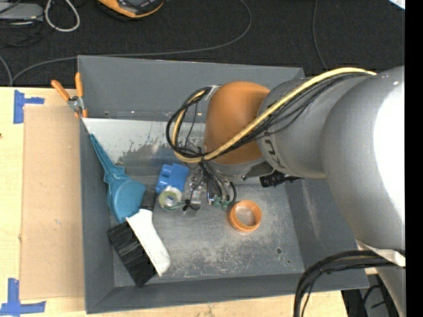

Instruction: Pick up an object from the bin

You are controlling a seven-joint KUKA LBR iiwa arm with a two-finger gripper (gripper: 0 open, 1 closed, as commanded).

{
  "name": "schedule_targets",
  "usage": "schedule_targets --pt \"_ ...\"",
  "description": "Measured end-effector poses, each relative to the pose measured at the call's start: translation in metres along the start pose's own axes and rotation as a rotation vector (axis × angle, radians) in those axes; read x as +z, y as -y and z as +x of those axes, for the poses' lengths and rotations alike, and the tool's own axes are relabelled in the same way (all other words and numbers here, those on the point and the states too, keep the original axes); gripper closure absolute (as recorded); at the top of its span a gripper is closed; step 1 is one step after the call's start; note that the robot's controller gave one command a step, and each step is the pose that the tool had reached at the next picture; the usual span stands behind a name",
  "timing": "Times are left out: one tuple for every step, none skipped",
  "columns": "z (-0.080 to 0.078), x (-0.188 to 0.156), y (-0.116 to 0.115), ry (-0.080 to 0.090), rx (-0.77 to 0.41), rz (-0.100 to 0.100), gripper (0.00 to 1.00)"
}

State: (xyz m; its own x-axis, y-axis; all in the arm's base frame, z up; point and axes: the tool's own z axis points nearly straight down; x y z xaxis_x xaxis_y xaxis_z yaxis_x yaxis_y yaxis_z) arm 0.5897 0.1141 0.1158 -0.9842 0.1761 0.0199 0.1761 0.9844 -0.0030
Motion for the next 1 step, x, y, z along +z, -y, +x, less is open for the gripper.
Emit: schedule_targets --pt "0.0043 -0.0142 -0.0007 -0.013 -0.006 0.006 1.00"
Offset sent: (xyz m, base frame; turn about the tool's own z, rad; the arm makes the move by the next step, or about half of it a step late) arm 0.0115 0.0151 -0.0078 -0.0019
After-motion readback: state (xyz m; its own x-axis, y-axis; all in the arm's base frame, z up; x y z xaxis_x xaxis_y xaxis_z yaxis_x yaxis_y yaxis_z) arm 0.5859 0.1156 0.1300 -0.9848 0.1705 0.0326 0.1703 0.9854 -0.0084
